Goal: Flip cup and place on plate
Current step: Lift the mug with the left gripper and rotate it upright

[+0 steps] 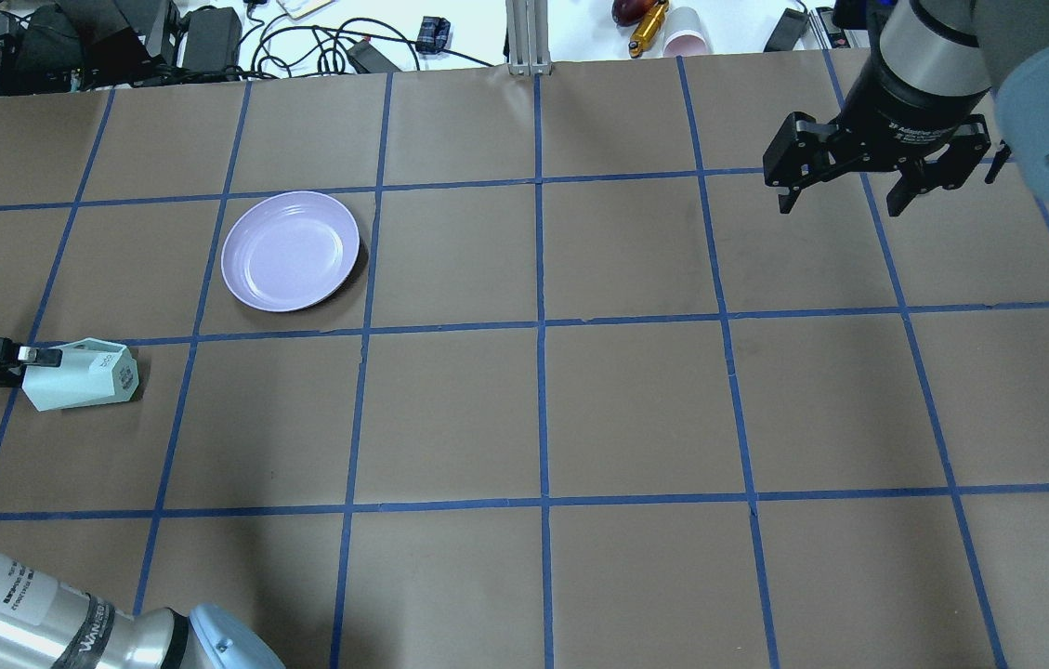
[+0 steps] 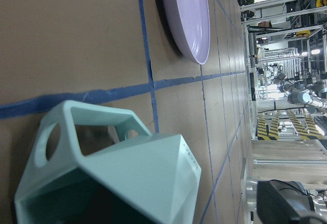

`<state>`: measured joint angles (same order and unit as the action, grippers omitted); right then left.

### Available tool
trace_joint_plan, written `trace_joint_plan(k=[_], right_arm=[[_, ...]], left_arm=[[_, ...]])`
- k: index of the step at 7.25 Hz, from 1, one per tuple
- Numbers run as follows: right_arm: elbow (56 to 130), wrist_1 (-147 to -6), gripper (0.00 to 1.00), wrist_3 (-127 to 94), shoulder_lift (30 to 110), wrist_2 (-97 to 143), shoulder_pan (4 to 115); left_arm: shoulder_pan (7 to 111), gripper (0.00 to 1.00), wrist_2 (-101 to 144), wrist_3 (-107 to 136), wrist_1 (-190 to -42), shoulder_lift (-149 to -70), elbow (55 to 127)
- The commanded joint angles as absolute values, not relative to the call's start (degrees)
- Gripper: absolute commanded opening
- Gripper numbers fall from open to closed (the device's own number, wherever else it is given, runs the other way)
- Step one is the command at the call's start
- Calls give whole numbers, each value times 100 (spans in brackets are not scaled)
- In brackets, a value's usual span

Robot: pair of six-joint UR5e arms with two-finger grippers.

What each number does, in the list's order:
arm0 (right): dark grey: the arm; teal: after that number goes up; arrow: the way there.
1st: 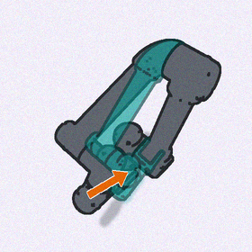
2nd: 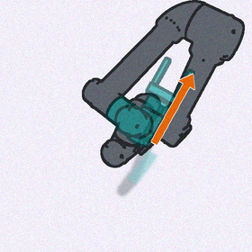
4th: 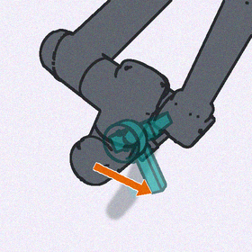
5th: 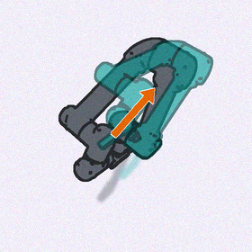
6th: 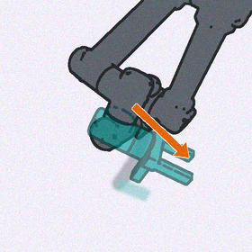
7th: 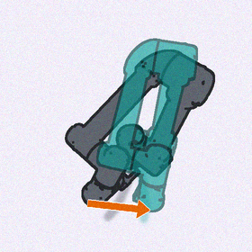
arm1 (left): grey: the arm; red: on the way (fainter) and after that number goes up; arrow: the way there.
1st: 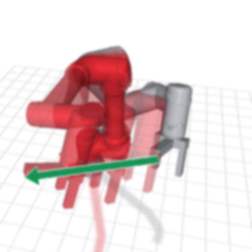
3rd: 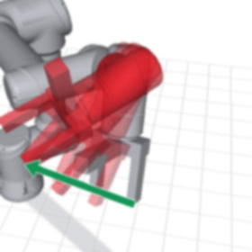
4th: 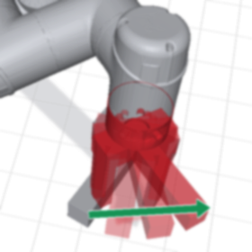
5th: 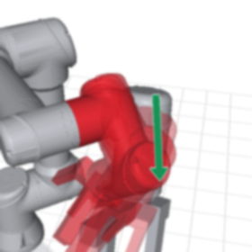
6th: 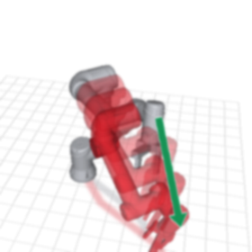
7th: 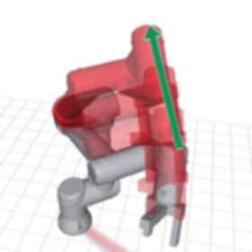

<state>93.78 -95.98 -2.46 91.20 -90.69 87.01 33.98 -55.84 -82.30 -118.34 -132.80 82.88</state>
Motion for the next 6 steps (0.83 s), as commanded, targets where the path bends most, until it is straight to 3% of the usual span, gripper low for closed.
trace_joint_plan(k=[1, 2, 5, 6], right_arm=[[9378, -9598, 100, -246, 9123, -9070, 8701], [9378, -9598, 100, -246, 9123, -9070, 8701], [9378, -9598, 100, -246, 9123, -9070, 8701], [9378, -9598, 100, -246, 9123, -9070, 8701]], left_arm=[[3401, 91, -5555, -8244, -11839, -13280, 8288], [3401, 72, -5555, -8270, -11821, -13280, 8305], [3401, 46, -5555, -8437, -11795, -13280, 8323], [3401, 30, -5555, -8429, -11795, -13272, 8323]])
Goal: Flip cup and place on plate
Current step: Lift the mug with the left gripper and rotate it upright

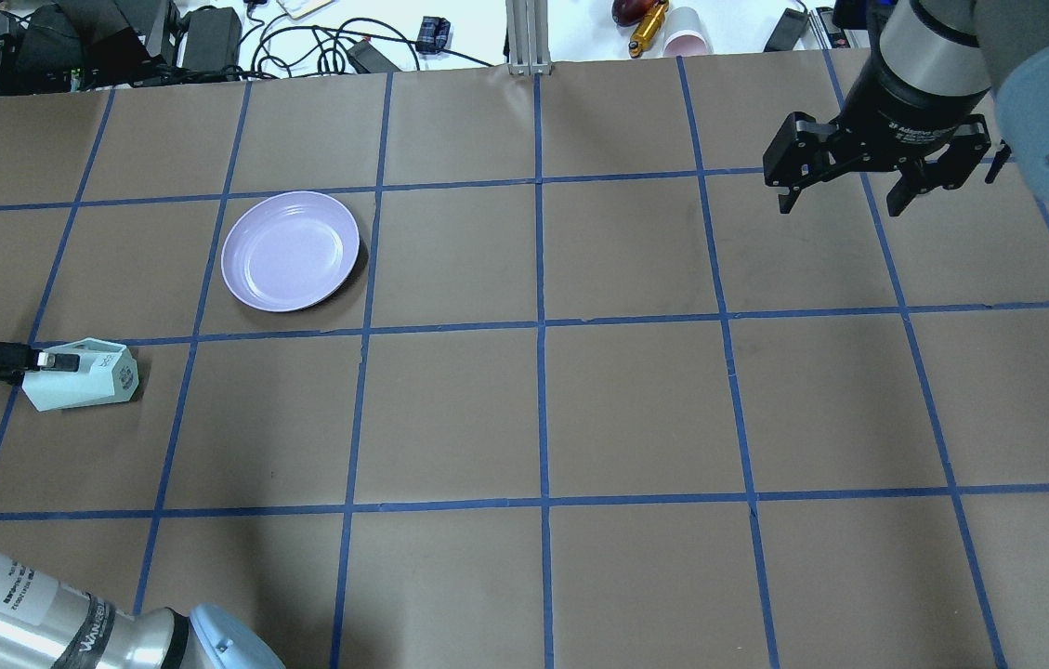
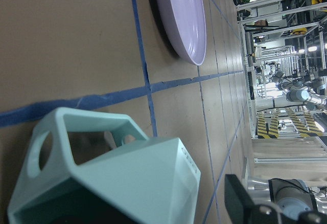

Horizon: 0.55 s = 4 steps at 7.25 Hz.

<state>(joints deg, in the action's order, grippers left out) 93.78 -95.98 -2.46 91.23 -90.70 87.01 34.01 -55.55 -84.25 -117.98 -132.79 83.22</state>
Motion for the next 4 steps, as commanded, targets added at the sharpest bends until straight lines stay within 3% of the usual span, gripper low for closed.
trace_joint_plan(k=[1, 3, 4], right_arm=[[9378, -9598, 100, -246, 9114, -9070, 8701], [9378, -9598, 100, -246, 9123, -9070, 8701], [9378, -9598, 100, -246, 9114, -9070, 8701]], left_arm=[[3401, 14, -5555, -8420, -11795, -13271, 8315], [3401, 0, -5476, -8376, -11830, -13228, 8315], [3401, 0, -5415, -8332, -11882, -13201, 8314]])
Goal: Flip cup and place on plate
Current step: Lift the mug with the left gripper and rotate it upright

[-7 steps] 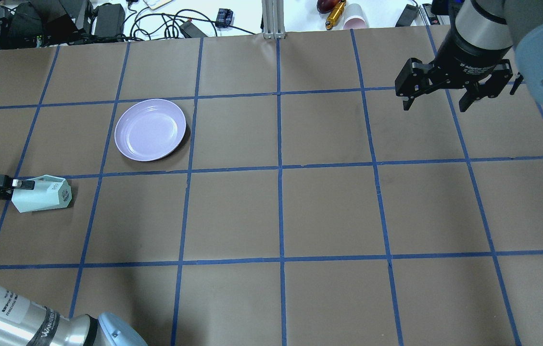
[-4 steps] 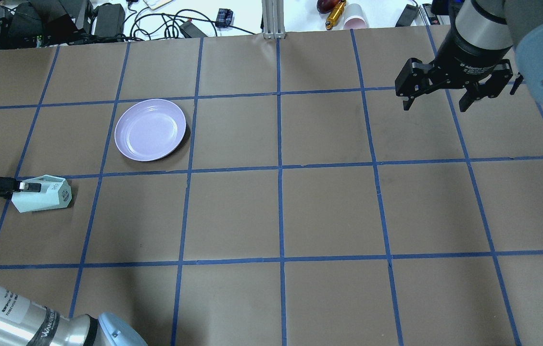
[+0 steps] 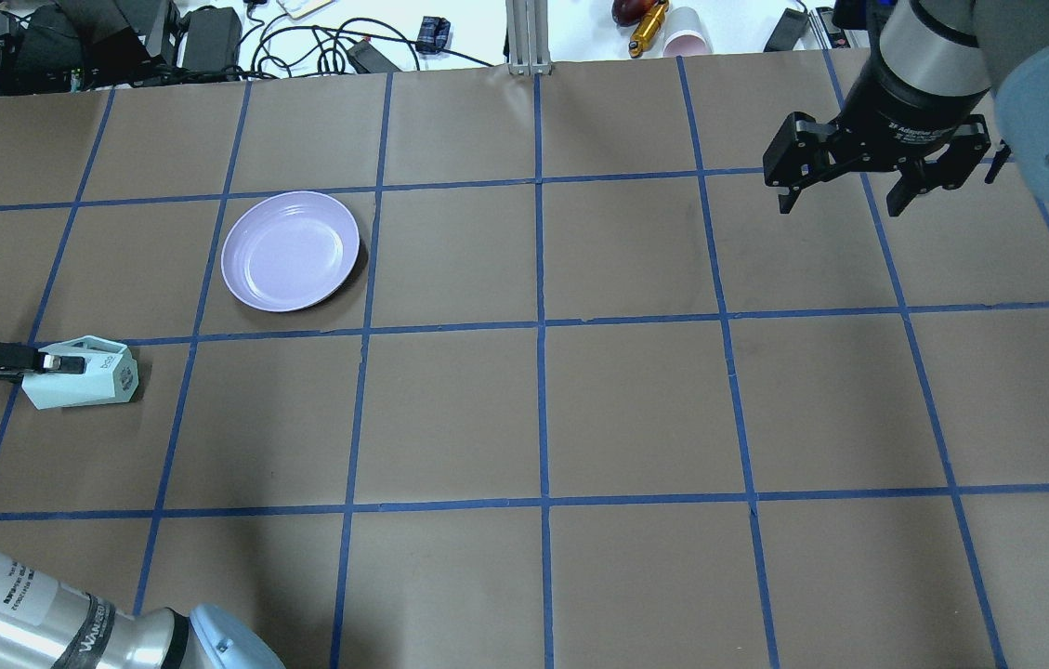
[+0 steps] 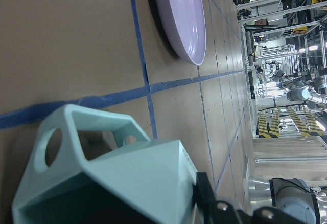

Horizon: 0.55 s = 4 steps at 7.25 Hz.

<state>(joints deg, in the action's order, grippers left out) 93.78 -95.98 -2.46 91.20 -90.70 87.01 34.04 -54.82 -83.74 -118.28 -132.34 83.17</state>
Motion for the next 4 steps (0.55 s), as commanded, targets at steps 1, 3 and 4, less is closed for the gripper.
trace_joint_plan(k=[1, 3, 4], right_arm=[[9378, -9598, 100, -246, 9123, -9070, 8701], [9378, -9598, 100, -246, 9114, -9070, 8701], [9378, -9598, 100, -246, 9123, -9070, 8701]], left_arm=[[3401, 0, -5327, -8254, -11996, -13158, 8314], [3401, 0, -5291, -8209, -11997, -13140, 8323], [3401, 0, -5291, -8209, -11997, -13140, 8323]])
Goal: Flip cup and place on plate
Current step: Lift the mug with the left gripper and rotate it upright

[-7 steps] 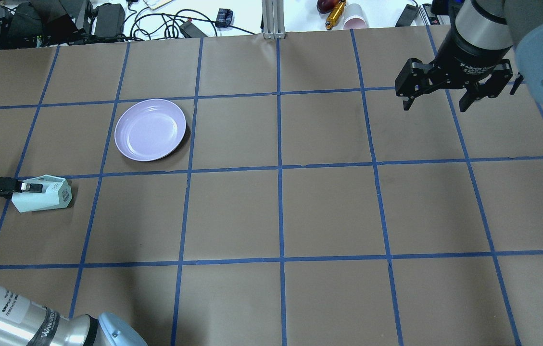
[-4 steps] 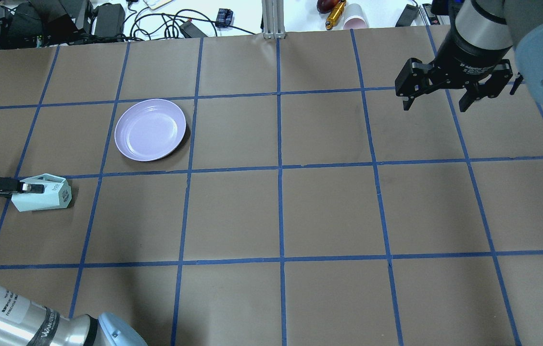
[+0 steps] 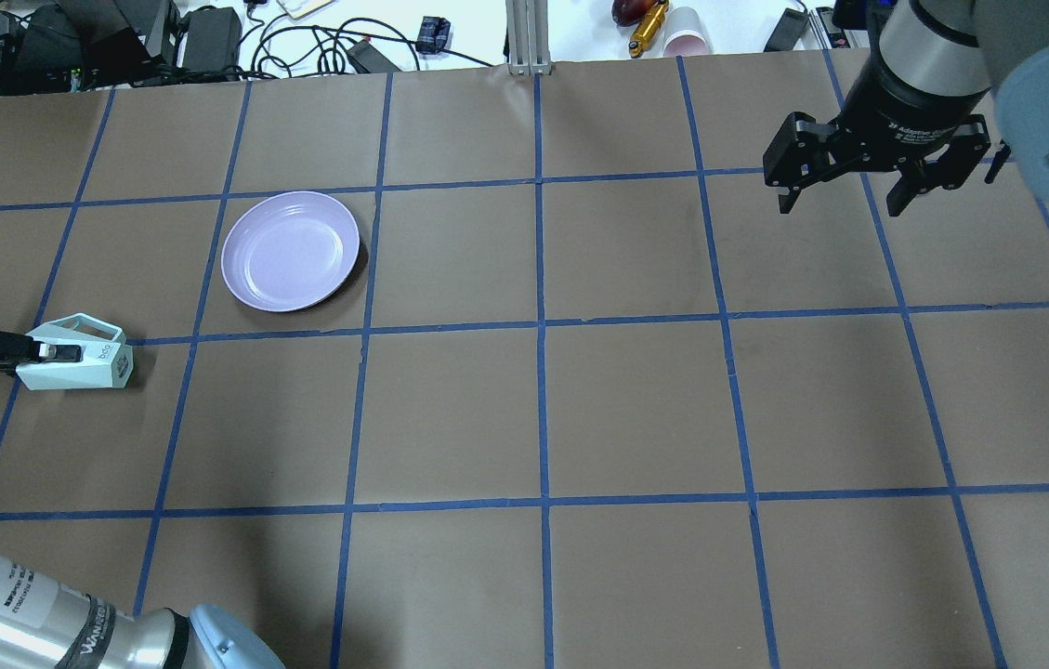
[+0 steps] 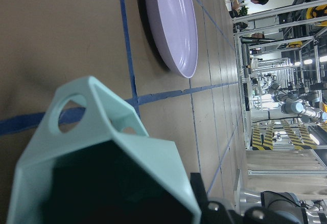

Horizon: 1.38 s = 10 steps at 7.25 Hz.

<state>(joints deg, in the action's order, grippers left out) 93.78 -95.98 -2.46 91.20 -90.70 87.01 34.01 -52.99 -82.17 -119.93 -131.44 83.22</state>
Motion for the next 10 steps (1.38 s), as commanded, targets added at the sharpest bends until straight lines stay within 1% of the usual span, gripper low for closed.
trace_joint_plan(k=[1, 6, 9, 10], right_arm=[[9378, -9598, 100, -246, 9123, -9070, 8701], [9378, -9598, 100, -246, 9123, -9070, 8701], [9378, -9598, 100, -246, 9114, -9070, 8701], [9378, -9598, 100, -246, 9114, -9070, 8701]], left_arm=[[3401, 0, -5282, -8209, -11997, -13140, 8323], [3401, 0, -5265, -8191, -12006, -13114, 8323], [3489, 0, -5265, -7771, -12050, -12781, 8367], [3724, 0, -5273, -7526, -12041, -12536, 8411]])
